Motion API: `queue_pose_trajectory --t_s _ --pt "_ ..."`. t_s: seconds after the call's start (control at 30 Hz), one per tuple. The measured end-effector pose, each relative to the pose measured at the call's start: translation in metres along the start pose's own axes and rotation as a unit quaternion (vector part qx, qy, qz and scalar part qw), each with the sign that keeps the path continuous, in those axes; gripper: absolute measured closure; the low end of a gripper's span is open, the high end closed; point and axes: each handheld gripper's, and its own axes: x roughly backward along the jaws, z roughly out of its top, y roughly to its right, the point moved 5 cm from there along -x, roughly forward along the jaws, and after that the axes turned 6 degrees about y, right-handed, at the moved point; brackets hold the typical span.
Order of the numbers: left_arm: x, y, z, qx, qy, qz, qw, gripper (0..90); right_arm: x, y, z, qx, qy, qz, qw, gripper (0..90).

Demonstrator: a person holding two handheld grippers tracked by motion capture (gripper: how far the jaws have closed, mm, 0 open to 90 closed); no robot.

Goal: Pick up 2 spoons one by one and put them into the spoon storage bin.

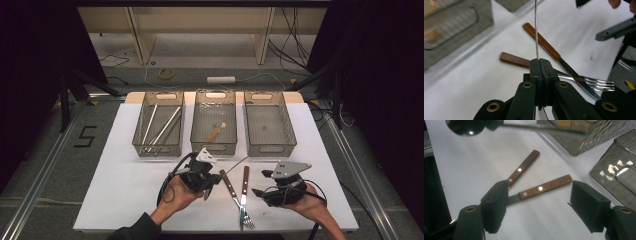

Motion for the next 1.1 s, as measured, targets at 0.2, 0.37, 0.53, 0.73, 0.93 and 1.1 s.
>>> queue_pose_trajectory --t_s 0.2,0.37,0.53,0.73,0.93,1.1 --pt "0.010 -0.018 0.013 0.012 0.023 0.017 0.9995 89.2 -0.001 0.000 -0.001 -0.001 0.000 0.000 1.0000 31.9" --pt "0.019 -0.036 0.023 0.024 0.045 0.035 0.9981 89.2 -0.001 0.001 -0.001 -0.002 0.001 -0.003 1.0000 31.8" --pt "0.021 -0.054 0.034 0.031 0.057 0.052 0.9965 89.2 -0.002 0.000 -0.001 -0.002 0.002 -0.002 1.0000 31.8" --pt "0.021 -0.074 0.048 0.036 0.070 0.075 0.9940 89.2 -0.003 0.001 -0.001 -0.004 0.005 -0.003 1.0000 31.6" --pt "0.020 -0.093 0.060 0.054 0.080 0.089 0.9913 89.2 -0.003 0.001 -0.001 -0.006 0.009 -0.002 0.9999 31.4" --pt "0.015 -0.103 0.068 0.061 0.087 0.101 0.9893 89.2 -0.004 0.001 -0.002 -0.007 0.009 -0.002 0.9999 31.4"
